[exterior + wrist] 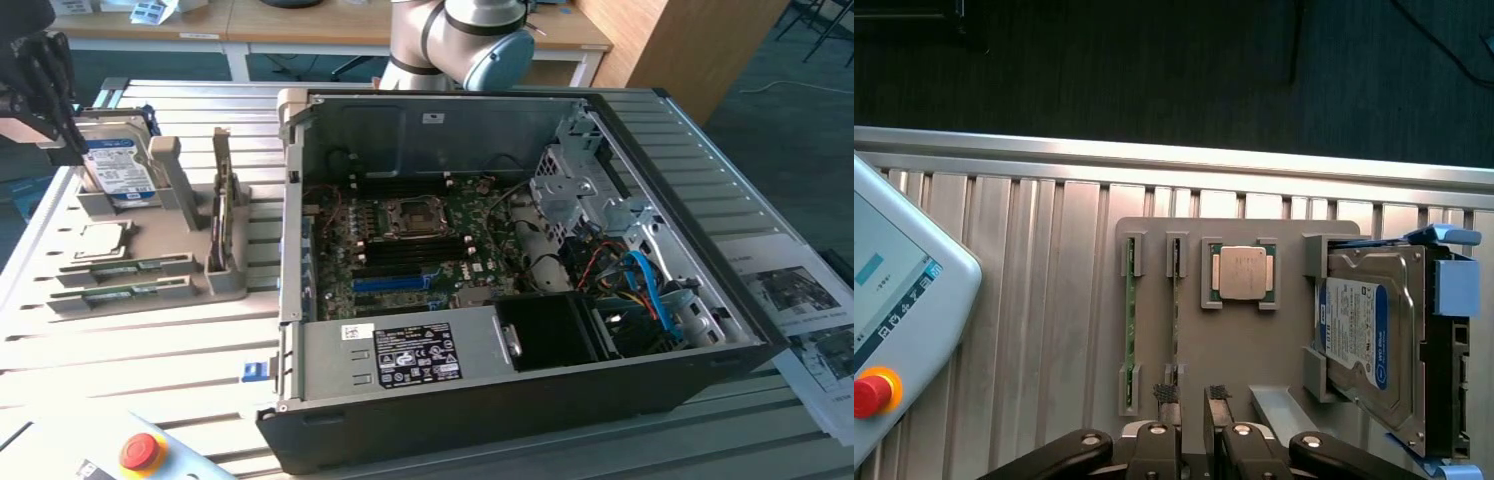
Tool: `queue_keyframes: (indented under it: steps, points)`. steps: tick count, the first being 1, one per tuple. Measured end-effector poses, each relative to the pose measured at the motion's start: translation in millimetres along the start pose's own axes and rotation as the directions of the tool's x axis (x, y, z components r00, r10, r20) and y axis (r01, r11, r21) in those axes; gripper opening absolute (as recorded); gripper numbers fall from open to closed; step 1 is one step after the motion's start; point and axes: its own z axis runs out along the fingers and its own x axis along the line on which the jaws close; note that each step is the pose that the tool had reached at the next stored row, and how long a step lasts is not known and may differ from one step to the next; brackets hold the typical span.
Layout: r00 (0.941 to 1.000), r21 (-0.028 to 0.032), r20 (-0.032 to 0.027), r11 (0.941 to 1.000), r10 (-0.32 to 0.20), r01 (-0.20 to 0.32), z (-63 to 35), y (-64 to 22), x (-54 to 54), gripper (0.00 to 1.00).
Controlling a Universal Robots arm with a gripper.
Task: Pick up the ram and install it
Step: 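Pick up the ram and move it above insertion slot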
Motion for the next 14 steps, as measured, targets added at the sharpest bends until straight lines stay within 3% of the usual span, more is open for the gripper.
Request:
queue_keyframes:
  steps: [14]
  points:
    - [1.0,0.0,0.0,1.0,0.0,0.0,0.0,0.0,0.0,0.24]
